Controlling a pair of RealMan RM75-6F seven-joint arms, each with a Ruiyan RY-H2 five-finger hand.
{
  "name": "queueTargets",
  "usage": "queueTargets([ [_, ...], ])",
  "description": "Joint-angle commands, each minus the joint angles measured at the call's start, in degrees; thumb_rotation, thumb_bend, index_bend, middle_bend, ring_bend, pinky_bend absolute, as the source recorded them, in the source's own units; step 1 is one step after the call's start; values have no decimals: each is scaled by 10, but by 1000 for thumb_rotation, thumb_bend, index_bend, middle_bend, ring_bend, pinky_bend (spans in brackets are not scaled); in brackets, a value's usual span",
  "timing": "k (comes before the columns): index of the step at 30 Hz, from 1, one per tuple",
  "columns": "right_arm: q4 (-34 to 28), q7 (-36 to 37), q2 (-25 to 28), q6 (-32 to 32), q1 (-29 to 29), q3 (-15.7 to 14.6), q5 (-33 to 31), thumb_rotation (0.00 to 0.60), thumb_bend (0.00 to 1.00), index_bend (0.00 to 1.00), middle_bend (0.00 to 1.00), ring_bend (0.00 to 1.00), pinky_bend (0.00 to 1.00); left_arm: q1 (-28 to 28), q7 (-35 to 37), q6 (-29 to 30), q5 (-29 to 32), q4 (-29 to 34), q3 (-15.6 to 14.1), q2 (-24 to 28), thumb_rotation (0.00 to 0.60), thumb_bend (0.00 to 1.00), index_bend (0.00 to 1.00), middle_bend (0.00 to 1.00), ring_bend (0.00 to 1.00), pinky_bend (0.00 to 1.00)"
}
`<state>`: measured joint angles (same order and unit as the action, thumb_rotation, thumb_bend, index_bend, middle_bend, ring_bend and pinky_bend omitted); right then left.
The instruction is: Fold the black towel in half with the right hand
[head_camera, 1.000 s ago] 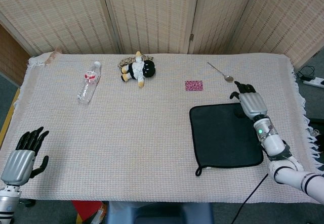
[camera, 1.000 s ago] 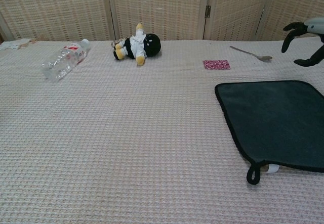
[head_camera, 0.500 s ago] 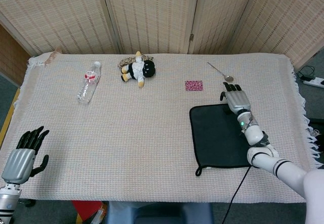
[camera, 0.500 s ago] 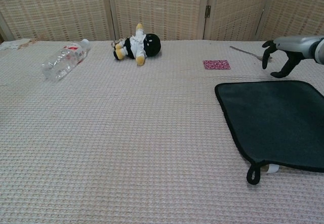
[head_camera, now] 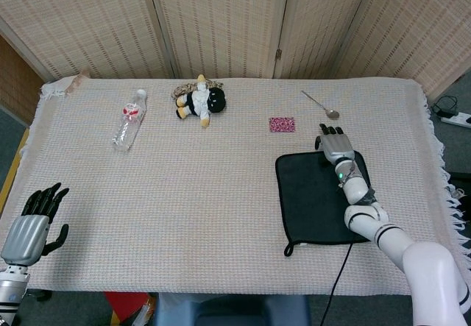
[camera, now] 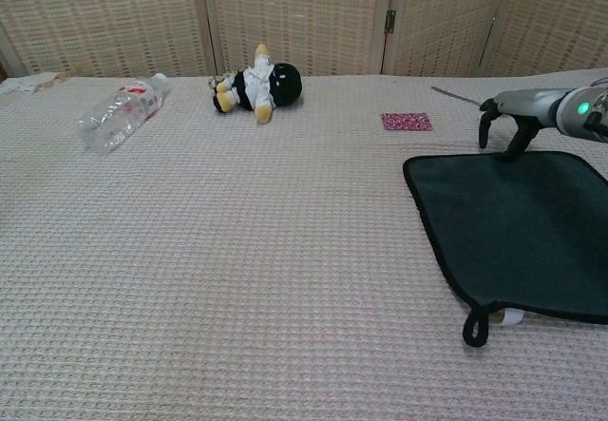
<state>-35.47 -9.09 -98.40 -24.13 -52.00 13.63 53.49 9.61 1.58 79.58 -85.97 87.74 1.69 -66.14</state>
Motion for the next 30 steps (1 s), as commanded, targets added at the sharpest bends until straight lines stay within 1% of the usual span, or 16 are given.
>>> queueTargets([
  [1,21,13,-16,12,-9,0,11,600,469,422,0,0,0,-1,-1,1,0,0,0,0,600,568,0,0,0,0],
  [7,51,26,-31,36,-16,1,15,600,468,432,0,0,0,0,-1,-1,2,-2,0,-1,600,568,0,0,0,0],
  [12,65,35,-36,37,-15,1,24,600,469,471,0,0,0,0,-1,0,2,-2,-1,-1,600,568,0,0,0,0],
  [17,66,45,-32,33,-12,3,34,600,469,526,0,0,0,1,-1,-2,2,-4,-1,-1,600,568,0,0,0,0],
  [23,64,54,-29,31,-8,3,44,600,472,564,3,0,0,2,-1,-3,0,-5,-2,-3,600,568,0,0,0,0],
  [30,56,66,-29,18,-4,1,63,600,475,616,39,0,0,2,1,-1,-2,-7,-3,-3,600,568,0,0,0,0],
])
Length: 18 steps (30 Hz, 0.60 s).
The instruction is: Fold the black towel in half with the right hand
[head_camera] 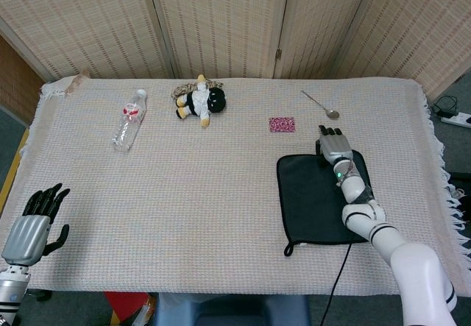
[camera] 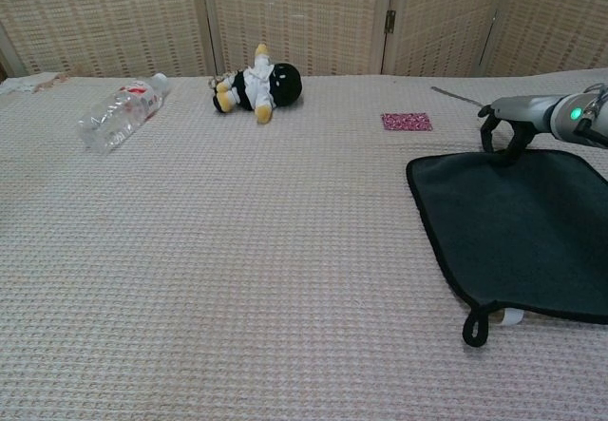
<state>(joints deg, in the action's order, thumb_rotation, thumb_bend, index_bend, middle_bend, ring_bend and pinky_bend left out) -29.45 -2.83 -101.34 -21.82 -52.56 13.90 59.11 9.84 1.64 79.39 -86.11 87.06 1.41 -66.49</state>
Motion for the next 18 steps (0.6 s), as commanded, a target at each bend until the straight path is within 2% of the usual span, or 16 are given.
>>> queueTargets([
  [1,-7,5,1,-9,3,-2,10,600,475,626,46,0,0,0,1,2,-2,0,0,0,600,568,0,0,0,0],
  [5,-25,7,9,-23,10,-9,26,600,475,652,64,0,0,-1,5,6,-6,0,-1,1,600,568,0,0,0,0],
  [10,-81,7,41,-59,30,-15,43,600,476,670,77,0,0,-3,7,12,-13,0,-3,2,600,568,0,0,0,0],
  [18,-253,-29,137,-146,86,-41,68,600,476,680,86,0,0,-4,3,19,-22,4,-7,0,600,568,0,0,0,0],
])
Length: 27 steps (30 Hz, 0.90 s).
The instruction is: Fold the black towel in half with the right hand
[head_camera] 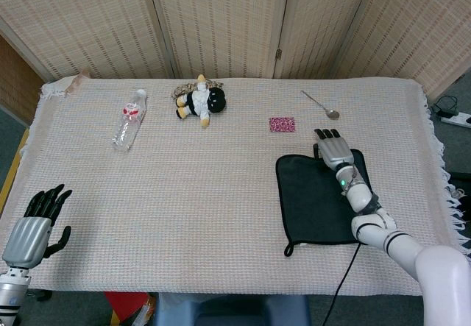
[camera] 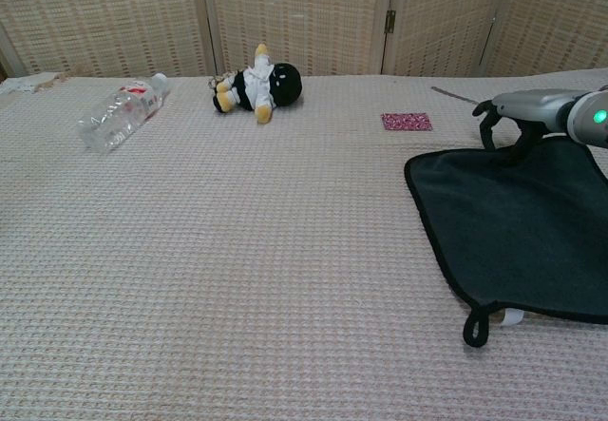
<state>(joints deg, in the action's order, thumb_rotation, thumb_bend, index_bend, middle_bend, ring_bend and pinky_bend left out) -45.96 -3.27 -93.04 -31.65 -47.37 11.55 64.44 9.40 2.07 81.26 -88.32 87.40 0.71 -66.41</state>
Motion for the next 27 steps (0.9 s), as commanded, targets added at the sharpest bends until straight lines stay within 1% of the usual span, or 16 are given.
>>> queueTargets([
  [1,-112,-29,66,-54,42,-21,14,600,476,680,86,0,0,0,-2,0,-1,1,0,-1,600,568,0,0,0,0],
  [2,-143,-35,83,-58,50,-28,14,600,476,680,86,0,0,0,-3,0,-2,1,-1,-2,600,568,0,0,0,0],
  [4,-181,-53,105,-66,61,-40,13,600,476,680,86,0,0,1,-4,0,-3,3,-2,-2,600,568,0,0,0,0],
  [8,-247,-100,133,-96,84,-66,12,600,476,680,87,0,0,-1,-3,6,-12,8,-5,0,600,568,0,0,0,0],
  [12,-297,-132,154,-125,103,-87,19,600,476,680,88,0,0,-3,-1,11,-21,12,-9,2,600,568,0,0,0,0],
  [18,-347,-159,172,-159,126,-112,35,600,476,683,90,0,0,-4,1,15,-30,17,-13,5,600,568,0,0,0,0],
  [27,-385,-157,183,-180,144,-135,74,600,476,689,98,0,0,-9,5,25,-37,21,-16,9,600,568,0,0,0,0],
])
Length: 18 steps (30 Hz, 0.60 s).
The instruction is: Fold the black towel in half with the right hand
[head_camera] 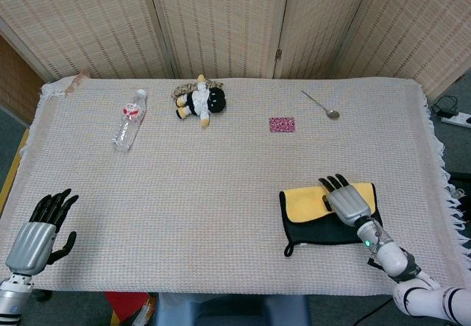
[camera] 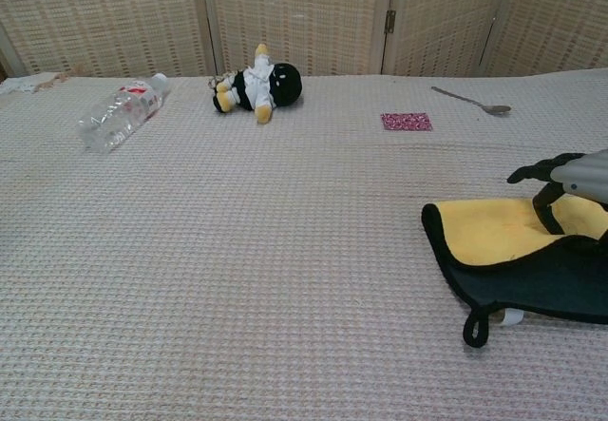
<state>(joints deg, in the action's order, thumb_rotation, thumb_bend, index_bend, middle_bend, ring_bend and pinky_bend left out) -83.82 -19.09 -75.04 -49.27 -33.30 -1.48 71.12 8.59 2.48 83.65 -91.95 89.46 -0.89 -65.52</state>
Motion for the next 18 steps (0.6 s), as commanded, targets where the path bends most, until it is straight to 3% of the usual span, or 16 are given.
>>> queueTargets([
  [1,-11,2,5,-6,5,-7,13,600,476,688,98,0,0,-1,1,2,-2,0,0,1,600,568,0,0,0,0],
  [18,-73,5,44,-14,21,-33,59,600,477,688,100,0,0,-3,-3,4,-3,2,-1,0,600,568,0,0,0,0],
])
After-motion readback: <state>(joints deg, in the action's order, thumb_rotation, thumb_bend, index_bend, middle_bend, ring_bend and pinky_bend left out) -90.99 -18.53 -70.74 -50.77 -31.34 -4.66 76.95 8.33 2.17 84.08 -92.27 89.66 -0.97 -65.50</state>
